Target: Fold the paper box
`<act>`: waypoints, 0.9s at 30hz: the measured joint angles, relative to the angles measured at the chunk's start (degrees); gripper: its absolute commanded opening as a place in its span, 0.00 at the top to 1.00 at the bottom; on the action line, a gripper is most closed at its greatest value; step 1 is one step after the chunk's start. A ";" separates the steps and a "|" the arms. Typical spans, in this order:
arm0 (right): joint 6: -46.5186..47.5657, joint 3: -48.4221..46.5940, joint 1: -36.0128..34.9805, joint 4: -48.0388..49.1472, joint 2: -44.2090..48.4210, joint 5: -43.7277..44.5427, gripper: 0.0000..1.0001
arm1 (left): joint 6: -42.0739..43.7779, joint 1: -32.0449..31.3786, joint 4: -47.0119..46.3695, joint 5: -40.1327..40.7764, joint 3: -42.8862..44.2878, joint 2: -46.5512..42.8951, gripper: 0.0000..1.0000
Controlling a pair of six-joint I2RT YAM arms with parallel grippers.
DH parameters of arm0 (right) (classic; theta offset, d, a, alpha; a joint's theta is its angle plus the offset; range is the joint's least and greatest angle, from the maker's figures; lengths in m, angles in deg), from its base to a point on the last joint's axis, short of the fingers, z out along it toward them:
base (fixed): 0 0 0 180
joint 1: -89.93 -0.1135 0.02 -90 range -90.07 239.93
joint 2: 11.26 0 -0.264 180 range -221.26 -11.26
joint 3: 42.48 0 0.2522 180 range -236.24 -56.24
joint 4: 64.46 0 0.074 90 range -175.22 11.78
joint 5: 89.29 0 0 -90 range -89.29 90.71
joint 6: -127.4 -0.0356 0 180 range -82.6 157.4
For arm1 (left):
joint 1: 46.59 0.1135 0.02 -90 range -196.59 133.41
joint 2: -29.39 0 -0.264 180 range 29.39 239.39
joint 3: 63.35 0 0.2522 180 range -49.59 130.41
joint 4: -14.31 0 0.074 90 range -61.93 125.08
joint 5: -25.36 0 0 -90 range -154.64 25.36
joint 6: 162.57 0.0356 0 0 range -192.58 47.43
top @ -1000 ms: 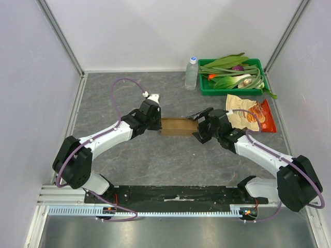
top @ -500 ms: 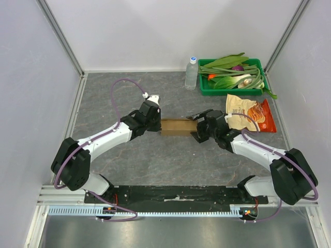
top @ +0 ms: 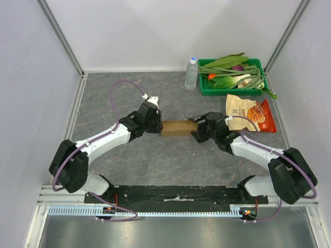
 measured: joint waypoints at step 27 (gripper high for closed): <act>-1.46 3.69 0.00 8.11 -2.03 0.42 0.36 | -11.45 12.44 -14.86 -33.29 -1.27 1.57 0.78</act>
